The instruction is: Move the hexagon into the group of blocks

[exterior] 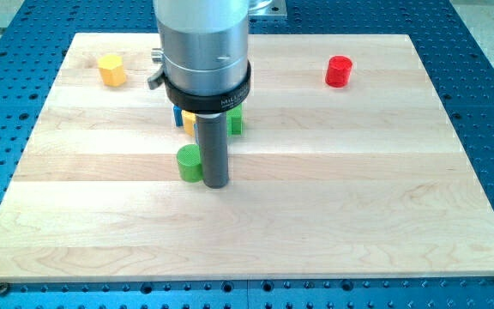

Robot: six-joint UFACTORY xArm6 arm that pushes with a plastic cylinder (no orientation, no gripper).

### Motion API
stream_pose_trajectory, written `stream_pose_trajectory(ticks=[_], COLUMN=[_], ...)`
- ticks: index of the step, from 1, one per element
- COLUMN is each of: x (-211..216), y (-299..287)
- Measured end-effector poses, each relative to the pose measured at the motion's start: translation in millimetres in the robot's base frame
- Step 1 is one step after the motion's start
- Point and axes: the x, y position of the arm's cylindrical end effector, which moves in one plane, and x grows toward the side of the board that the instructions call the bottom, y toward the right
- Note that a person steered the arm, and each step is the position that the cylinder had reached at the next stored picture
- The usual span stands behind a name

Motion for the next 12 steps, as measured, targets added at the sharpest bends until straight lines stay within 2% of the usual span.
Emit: stream_pose_trajectory(ticks=[1, 2, 4, 5, 6, 7, 8, 9, 10, 11, 12], x=[19.1, -34.2, -7.8, -25.3, -102.2, -187.1, -215.8, -200.5, -212.2, -246.1, -223.3], y=[-40.4, -44.1, -55.5, -123.9, -186.9, -222.1, -199.7, -138.9, -136.1, -107.1, -98.4])
